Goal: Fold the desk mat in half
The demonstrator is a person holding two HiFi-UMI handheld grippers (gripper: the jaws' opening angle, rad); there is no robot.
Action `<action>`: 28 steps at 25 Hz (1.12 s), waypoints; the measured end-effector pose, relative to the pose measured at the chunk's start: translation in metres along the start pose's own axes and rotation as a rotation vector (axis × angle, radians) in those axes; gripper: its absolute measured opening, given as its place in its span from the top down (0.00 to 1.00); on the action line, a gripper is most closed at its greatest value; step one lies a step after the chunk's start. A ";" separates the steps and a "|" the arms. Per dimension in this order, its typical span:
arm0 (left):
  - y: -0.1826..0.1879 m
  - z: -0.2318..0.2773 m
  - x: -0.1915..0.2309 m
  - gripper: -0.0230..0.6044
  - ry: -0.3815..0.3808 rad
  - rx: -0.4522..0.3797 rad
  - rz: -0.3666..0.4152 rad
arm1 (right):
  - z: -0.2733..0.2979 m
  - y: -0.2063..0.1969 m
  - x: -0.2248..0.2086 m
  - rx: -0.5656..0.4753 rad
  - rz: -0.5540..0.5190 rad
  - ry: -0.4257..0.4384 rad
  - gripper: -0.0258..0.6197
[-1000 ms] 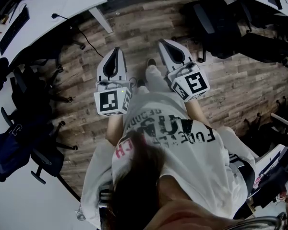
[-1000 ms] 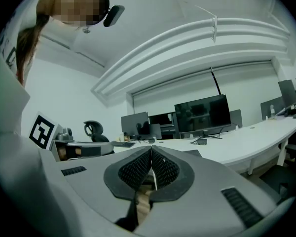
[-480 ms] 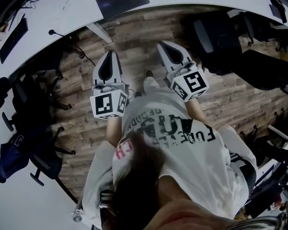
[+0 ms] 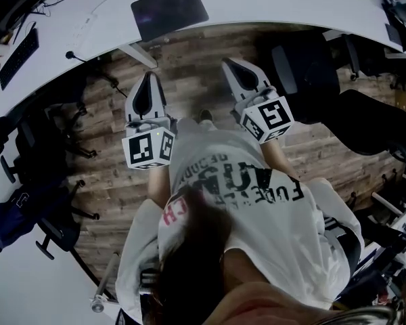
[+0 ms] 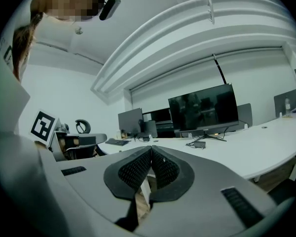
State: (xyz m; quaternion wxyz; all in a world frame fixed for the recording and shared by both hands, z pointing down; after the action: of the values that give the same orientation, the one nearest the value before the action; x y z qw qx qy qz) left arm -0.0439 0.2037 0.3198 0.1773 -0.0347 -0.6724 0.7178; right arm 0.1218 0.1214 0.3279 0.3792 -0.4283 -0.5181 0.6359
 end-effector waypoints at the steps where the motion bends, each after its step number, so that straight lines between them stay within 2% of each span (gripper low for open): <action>1: -0.001 0.001 -0.001 0.96 0.006 0.002 0.000 | 0.000 0.000 -0.004 0.004 0.004 -0.003 0.96; 14: -0.008 0.030 0.014 0.96 0.017 0.053 -0.003 | 0.021 -0.008 -0.025 0.034 0.046 -0.031 0.96; 19: -0.004 0.063 0.028 0.96 -0.019 0.067 -0.014 | 0.056 -0.006 -0.038 0.047 0.058 -0.045 0.96; 23: 0.007 0.098 0.040 0.96 -0.081 0.070 -0.039 | 0.092 0.008 -0.051 0.043 0.057 -0.050 0.96; 28: 0.017 0.138 0.060 0.96 -0.140 0.089 -0.015 | 0.126 0.022 -0.071 0.030 0.051 -0.090 0.96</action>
State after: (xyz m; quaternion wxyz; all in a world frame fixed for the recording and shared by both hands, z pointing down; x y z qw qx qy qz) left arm -0.1429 0.0895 0.3276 0.1365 0.0288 -0.6511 0.7461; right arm 0.0269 0.0097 0.3287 0.3453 -0.4066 -0.5142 0.6716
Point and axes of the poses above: the fingertips, and each gripper's own axes: z forward along the fingers, x to its left, y out of its top, the point moved 2 cm from there along -z, backward along the fingers, and after that the axes turned 12 degrees about y, right-handed, at the moved point
